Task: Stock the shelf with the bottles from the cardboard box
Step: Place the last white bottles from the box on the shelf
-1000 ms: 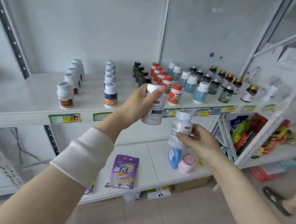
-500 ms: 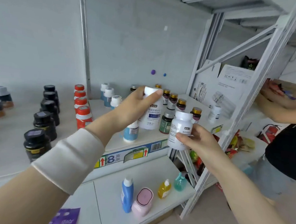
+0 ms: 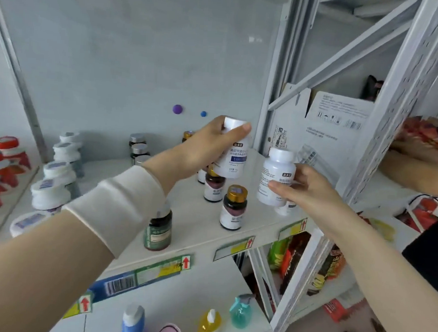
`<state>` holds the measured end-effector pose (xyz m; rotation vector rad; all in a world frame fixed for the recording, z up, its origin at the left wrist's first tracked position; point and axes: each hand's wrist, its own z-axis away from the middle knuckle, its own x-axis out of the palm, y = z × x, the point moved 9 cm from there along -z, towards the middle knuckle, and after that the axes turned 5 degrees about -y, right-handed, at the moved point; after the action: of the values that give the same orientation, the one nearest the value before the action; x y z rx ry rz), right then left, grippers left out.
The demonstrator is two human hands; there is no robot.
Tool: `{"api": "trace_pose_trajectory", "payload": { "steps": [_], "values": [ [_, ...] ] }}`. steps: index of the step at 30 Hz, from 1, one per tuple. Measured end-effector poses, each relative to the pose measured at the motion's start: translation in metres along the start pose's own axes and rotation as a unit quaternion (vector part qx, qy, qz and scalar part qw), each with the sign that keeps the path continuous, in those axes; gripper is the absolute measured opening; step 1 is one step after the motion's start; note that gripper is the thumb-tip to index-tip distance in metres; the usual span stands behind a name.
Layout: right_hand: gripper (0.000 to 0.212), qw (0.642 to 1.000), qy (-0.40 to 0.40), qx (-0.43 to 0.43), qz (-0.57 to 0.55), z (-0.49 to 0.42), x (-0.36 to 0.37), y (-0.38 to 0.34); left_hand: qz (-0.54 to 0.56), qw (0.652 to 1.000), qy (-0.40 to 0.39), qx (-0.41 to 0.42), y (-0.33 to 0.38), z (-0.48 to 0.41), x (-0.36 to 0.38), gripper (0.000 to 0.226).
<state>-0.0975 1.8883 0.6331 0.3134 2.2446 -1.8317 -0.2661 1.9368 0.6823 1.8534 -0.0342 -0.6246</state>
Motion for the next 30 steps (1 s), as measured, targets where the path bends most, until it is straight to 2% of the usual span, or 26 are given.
{"api": "trace_pose_trajectory", "payload": {
  "steps": [6, 11, 14, 26, 30],
  "values": [
    [0.04, 0.998, -0.051, -0.017, 0.021, -0.069, -0.063, 0.016, -0.018, 0.998, 0.046, -0.034, -0.001, -0.081, 0.03, 0.044],
    [0.048, 0.997, -0.074, -0.016, 0.015, -0.116, -0.081, 0.04, -0.031, 0.995, 0.083, -0.054, -0.011, -0.128, 0.039, 0.044],
    [0.046, 0.996, -0.084, -0.026, 0.005, -0.139, -0.087, 0.049, -0.026, 0.992, 0.104, -0.07, -0.024, -0.152, 0.039, 0.039],
    [0.05, 0.987, -0.149, 0.01, 0.05, -0.252, -0.055, 0.107, -0.047, 0.978, 0.146, -0.144, -0.107, -0.257, 0.006, 0.033],
    [0.036, 0.989, -0.139, 0.006, 0.044, -0.284, -0.034, 0.128, -0.064, 0.971, 0.146, -0.178, -0.149, -0.286, -0.003, 0.035]
  ]
}}
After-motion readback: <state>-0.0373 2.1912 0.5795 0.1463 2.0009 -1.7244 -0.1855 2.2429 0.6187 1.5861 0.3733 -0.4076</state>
